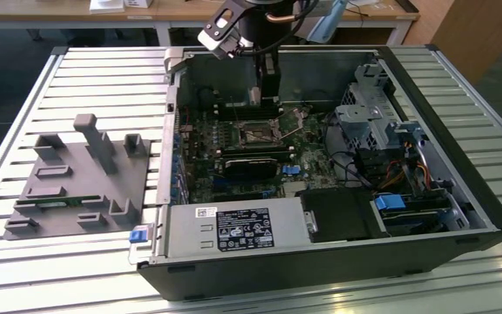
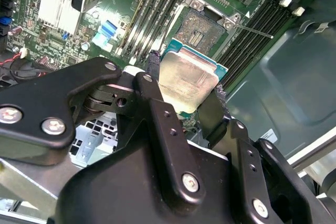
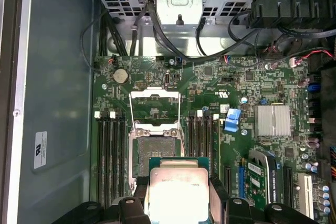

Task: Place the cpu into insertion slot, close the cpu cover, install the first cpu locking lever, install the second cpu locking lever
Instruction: 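Place the cpu into insertion slot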

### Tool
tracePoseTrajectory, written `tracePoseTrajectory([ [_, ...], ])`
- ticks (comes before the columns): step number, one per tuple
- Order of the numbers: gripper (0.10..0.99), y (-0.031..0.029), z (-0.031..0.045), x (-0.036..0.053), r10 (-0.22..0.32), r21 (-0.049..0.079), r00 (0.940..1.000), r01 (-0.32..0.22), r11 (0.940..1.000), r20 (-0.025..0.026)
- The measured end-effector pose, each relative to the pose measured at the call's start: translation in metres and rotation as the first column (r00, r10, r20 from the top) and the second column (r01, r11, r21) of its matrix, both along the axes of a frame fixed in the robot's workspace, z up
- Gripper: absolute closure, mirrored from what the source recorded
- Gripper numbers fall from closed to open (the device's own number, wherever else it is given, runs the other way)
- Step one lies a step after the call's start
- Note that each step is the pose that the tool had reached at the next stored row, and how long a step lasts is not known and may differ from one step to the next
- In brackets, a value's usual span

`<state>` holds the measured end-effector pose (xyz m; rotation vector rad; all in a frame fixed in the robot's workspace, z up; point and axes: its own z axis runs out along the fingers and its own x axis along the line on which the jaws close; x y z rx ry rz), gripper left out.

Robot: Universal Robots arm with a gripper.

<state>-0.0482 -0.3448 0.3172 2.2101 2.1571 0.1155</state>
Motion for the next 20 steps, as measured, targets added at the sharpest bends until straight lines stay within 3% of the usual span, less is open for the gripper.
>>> tracePoseTrajectory([
  [20,0.549,0.0,-0.0051,0.0,0.0,0.0,1.0,0.0,1.0,0.0001],
])
